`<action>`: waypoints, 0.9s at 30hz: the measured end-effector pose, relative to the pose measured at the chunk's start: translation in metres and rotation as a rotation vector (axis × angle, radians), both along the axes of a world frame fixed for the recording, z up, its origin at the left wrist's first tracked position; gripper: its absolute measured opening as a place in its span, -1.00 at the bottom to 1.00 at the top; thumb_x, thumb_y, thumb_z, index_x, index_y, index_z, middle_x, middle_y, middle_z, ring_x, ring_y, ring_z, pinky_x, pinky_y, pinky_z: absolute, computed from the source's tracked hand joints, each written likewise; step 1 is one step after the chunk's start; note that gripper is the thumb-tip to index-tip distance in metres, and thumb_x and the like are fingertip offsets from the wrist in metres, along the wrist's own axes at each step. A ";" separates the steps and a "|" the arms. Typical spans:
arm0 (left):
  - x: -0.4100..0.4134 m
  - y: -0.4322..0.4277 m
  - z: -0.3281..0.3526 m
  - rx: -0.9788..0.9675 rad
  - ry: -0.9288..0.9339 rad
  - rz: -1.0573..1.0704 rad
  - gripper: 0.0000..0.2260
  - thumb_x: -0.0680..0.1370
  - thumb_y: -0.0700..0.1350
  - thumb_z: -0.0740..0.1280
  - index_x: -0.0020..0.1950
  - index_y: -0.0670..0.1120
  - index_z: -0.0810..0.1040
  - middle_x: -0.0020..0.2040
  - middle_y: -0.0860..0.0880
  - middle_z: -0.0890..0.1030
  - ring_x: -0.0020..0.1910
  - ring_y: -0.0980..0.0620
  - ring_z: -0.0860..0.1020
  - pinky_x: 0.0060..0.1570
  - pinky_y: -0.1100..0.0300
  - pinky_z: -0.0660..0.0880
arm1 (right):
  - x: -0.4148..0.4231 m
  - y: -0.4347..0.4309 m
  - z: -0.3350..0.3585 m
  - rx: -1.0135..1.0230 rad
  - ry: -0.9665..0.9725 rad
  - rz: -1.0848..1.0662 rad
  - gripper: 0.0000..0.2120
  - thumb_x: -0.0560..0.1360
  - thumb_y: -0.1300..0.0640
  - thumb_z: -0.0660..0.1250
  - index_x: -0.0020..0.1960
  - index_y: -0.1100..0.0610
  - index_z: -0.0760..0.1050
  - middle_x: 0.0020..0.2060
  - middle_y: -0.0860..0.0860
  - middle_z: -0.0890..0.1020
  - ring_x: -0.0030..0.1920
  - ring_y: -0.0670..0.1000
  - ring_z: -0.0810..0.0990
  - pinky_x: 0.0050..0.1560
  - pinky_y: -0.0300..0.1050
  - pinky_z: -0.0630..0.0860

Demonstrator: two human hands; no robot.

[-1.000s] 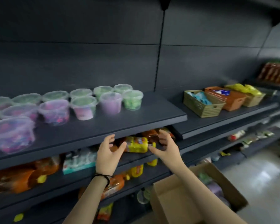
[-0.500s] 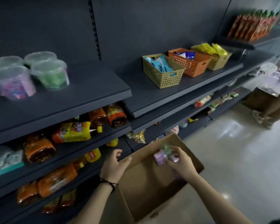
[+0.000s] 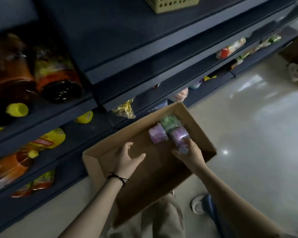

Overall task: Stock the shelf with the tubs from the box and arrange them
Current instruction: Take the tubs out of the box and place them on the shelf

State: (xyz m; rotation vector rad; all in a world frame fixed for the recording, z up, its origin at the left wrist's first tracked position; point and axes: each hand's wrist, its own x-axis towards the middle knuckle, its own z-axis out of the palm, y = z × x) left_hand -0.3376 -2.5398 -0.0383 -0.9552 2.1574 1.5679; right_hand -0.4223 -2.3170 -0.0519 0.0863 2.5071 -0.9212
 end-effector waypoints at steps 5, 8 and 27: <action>-0.058 0.027 -0.074 0.028 -0.029 -0.073 -0.42 0.46 -0.03 0.45 0.40 0.01 0.28 0.41 -0.03 0.31 0.39 -0.02 0.30 0.20 0.17 0.29 | -0.056 0.015 -0.086 0.060 -0.012 -0.006 -0.23 0.33 0.00 0.55 0.41 0.17 0.30 0.21 0.12 0.46 0.21 0.14 0.46 0.15 -0.04 0.44; -0.093 0.047 -0.122 0.025 -0.008 -0.071 -0.34 0.45 -0.10 0.47 0.46 -0.05 0.22 0.45 -0.04 0.28 0.42 0.01 0.25 0.18 0.30 0.22 | -0.084 0.024 -0.135 0.090 -0.013 -0.023 -0.15 0.30 -0.01 0.57 0.45 0.17 0.24 0.32 0.17 0.41 0.33 0.21 0.37 0.30 0.09 0.38; -0.110 0.053 -0.234 -0.621 -0.311 -0.300 -0.18 0.13 0.36 0.48 0.19 -0.12 0.42 0.20 -0.13 0.47 0.22 -0.18 0.38 0.18 -0.01 0.31 | -0.126 0.022 -0.210 0.081 -0.142 0.182 -0.07 0.16 -0.02 0.64 0.41 0.12 0.30 0.22 0.13 0.54 0.20 0.16 0.52 0.06 -0.11 0.43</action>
